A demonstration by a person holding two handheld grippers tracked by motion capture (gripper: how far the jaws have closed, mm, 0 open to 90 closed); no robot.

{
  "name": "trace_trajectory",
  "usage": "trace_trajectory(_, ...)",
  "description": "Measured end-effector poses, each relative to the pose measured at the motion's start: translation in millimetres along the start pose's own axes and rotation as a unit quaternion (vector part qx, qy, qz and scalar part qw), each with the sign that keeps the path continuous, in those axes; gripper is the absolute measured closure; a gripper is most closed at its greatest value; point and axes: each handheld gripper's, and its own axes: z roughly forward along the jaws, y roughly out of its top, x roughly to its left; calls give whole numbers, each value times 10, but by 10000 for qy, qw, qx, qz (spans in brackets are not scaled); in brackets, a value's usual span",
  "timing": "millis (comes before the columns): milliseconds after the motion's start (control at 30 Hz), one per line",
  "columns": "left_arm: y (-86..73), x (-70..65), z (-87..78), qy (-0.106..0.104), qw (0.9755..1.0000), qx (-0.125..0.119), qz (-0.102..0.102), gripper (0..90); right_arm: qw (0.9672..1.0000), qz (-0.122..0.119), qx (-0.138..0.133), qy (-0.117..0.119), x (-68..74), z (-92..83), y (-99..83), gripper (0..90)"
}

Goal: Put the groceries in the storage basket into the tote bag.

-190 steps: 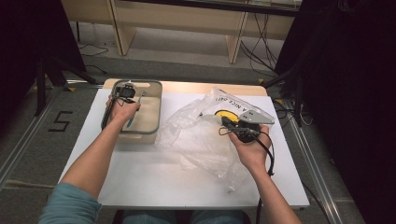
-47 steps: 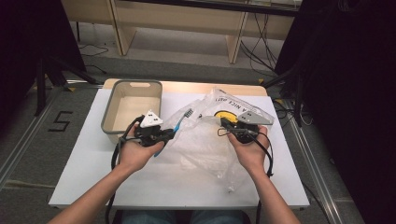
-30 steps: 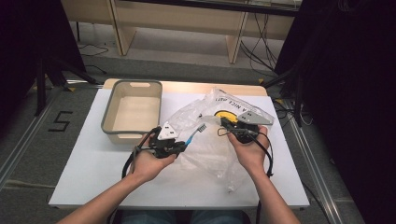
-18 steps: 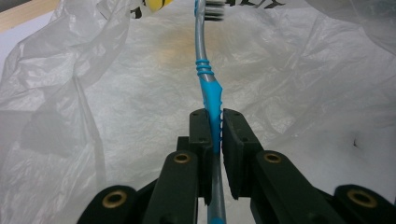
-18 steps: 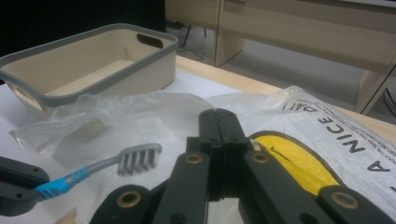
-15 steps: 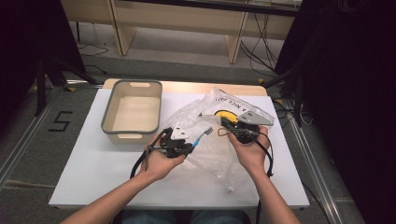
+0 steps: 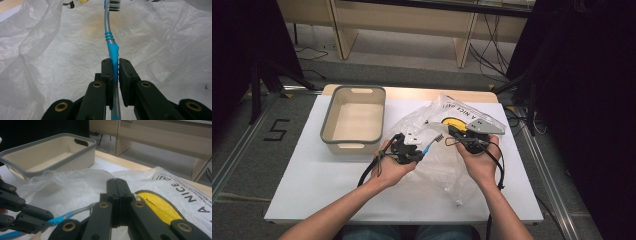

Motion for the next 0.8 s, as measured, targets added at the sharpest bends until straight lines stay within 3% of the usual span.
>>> trace_trajectory(367,22,39,142,121,9998,172,8,822,10000,1,6,13,6,-2,4,900)
trace_trajectory(800,67,68,314,196,9992,323,-117,822,10000,-9,-3,55,24,-7,13,900)
